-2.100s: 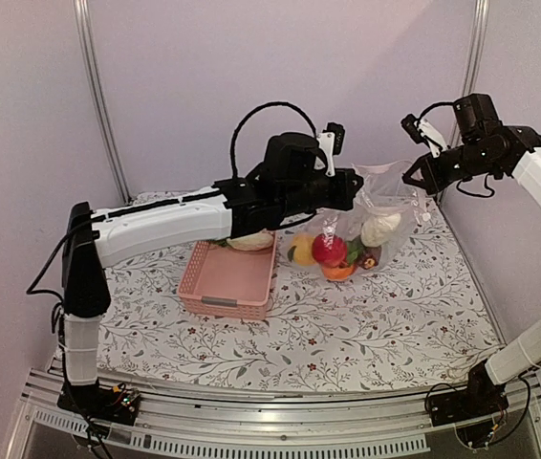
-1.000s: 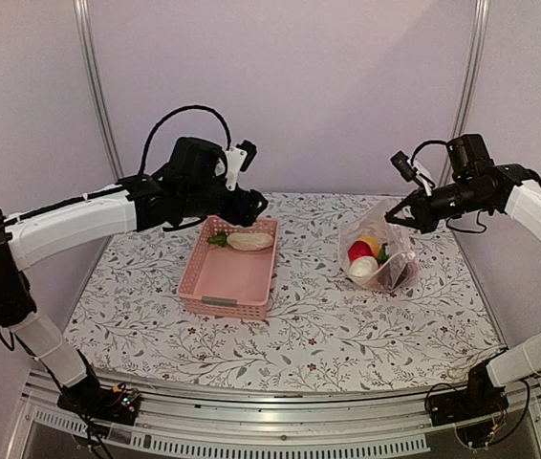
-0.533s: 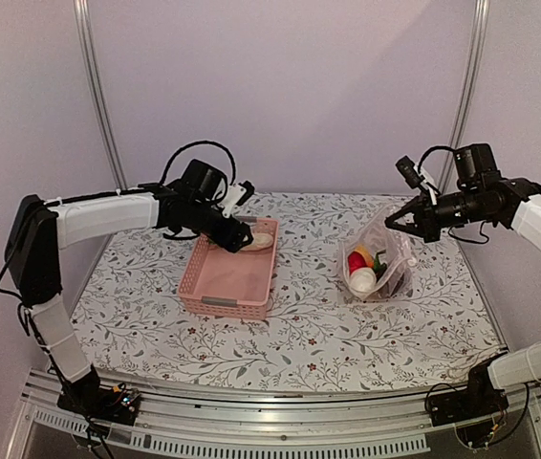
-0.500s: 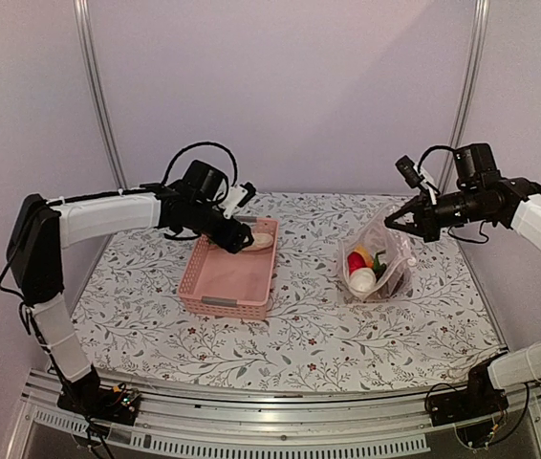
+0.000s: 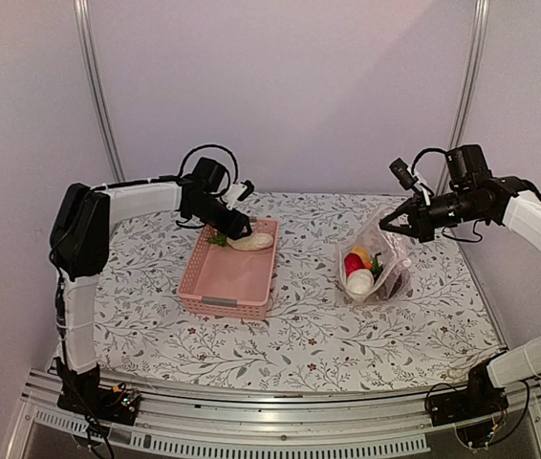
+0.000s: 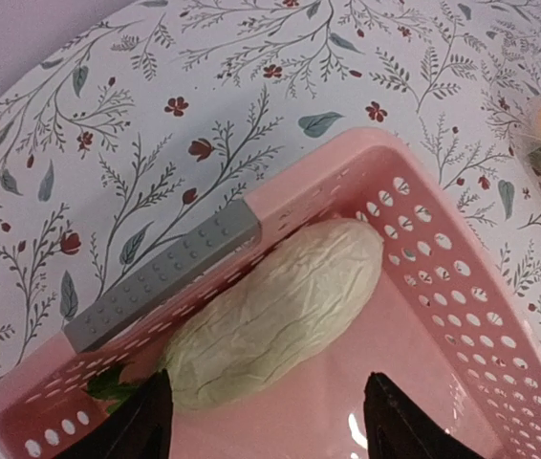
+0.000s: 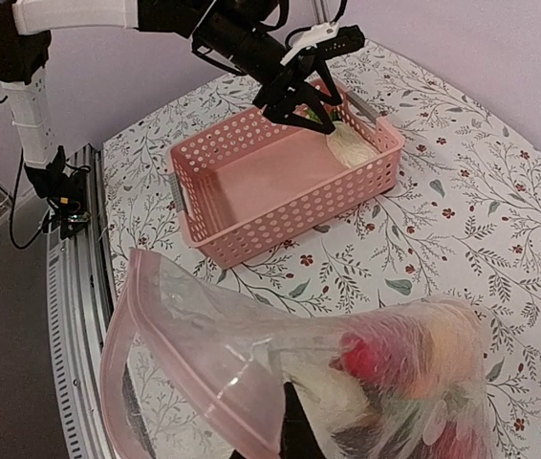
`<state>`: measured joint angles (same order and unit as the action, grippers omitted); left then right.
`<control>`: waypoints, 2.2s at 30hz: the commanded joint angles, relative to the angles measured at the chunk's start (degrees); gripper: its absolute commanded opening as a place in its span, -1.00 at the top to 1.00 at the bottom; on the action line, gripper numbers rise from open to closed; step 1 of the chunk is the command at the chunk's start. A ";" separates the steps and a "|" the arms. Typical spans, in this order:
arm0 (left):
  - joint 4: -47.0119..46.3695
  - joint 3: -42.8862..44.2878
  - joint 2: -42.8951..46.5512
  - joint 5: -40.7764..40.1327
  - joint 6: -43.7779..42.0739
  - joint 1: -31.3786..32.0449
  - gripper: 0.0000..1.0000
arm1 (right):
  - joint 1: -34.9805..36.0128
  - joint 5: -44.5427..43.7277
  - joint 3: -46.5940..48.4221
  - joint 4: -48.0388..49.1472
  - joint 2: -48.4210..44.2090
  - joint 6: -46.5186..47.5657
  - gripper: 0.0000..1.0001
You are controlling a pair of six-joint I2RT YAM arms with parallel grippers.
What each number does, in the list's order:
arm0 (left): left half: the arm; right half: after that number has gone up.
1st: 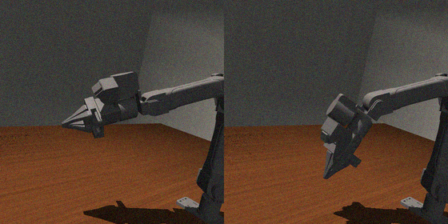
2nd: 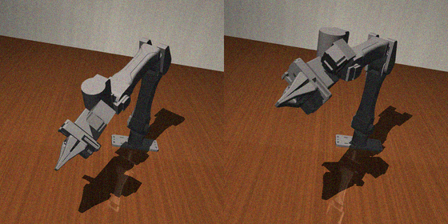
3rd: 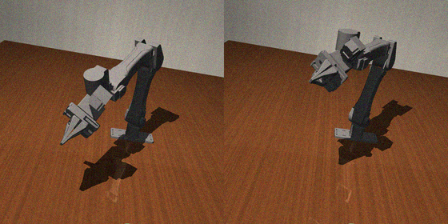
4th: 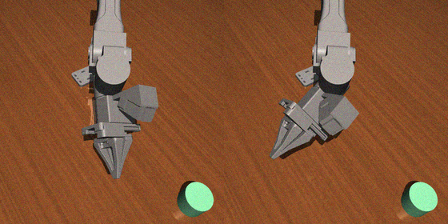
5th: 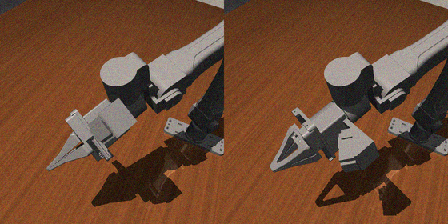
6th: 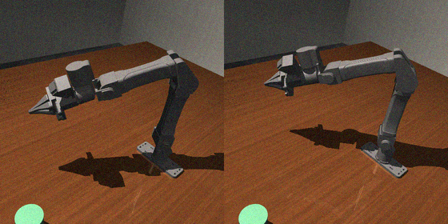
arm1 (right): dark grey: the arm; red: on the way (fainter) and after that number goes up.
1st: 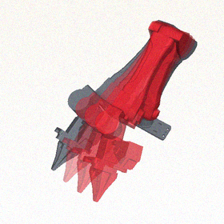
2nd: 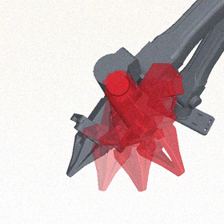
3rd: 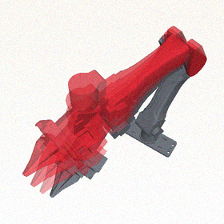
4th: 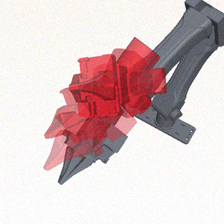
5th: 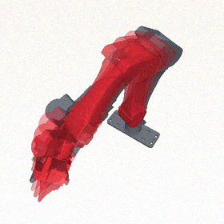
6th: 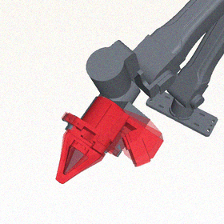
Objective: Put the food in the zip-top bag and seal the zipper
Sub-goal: Adjust the fake vegetable in the bin.
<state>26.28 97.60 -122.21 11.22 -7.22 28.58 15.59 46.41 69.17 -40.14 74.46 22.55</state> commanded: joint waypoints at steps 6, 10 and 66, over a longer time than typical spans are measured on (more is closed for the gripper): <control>-1.24 1.95 -6.27 2.22 -1.08 -0.98 -0.45 | -0.19 -1.15 2.42 -1.78 -1.35 0.94 1.00; -2.49 1.80 -8.67 0.62 -1.25 -0.96 -0.45 | -0.11 -1.19 2.17 -2.06 -1.57 0.66 1.00; -9.38 0.33 -7.65 -6.30 -12.51 2.18 -0.55 | -0.14 -2.03 -1.25 -1.61 -5.87 0.15 1.00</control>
<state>18.46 96.64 -128.35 5.26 -16.25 30.70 15.57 44.91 68.18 -42.04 69.41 23.14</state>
